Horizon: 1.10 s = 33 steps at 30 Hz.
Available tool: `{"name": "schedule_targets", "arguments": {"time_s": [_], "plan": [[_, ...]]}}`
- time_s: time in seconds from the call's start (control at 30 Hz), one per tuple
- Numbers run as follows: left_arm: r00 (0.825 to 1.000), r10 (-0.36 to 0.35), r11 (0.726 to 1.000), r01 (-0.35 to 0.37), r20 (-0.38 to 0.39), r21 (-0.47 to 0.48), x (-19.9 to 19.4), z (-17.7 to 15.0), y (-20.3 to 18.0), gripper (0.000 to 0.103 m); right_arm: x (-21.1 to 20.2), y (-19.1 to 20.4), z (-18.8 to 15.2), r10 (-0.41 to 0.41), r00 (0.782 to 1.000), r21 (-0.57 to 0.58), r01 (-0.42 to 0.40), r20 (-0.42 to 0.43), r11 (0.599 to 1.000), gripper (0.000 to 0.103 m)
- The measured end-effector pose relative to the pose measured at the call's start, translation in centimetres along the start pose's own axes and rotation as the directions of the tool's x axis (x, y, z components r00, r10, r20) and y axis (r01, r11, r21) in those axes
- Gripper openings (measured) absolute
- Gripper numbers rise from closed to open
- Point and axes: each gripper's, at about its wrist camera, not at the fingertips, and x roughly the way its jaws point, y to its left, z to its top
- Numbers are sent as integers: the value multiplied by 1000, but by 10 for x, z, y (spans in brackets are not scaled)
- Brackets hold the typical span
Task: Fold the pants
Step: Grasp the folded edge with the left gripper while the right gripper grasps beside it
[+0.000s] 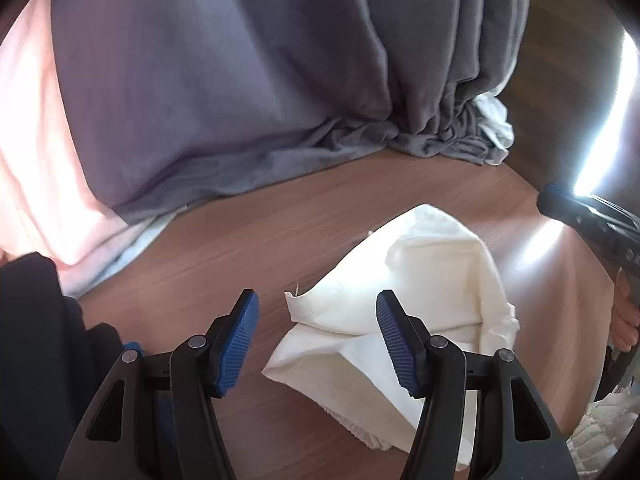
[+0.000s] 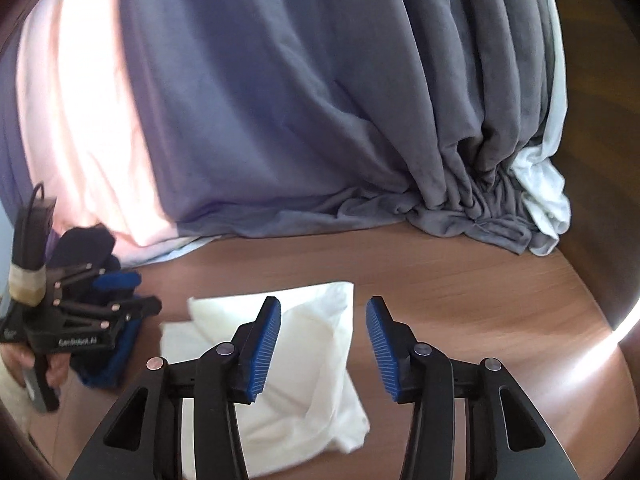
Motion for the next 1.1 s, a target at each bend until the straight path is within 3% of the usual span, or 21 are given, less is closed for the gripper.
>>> {"name": "schedule_targets", "arguments": {"time_s": [0.33,0.6,0.77,0.93,1.0,1.1], "plan": [[989,-12,1000,11,-147,-2,54,3,18,60,94,-28,11,78,981,85,-64,-176,994,46],[981,-52,999,52,-185,-5,78,6,22,60,142,-41,7,123,955,122,-93,-270,988,46],[971,-110,994,105,-212,-32,88,8,23,41,160,-47,4,182,936,188,-129,-301,974,45],[966,-147,989,142,-215,-41,88,9,24,21,165,-43,3,200,933,187,-148,-300,971,19],[968,-149,989,147,-203,-25,83,10,21,19,161,-41,3,194,939,175,-148,-283,973,11],[975,-148,989,151,-168,5,71,12,15,16,145,-36,6,189,952,140,-159,-241,977,8]]}}
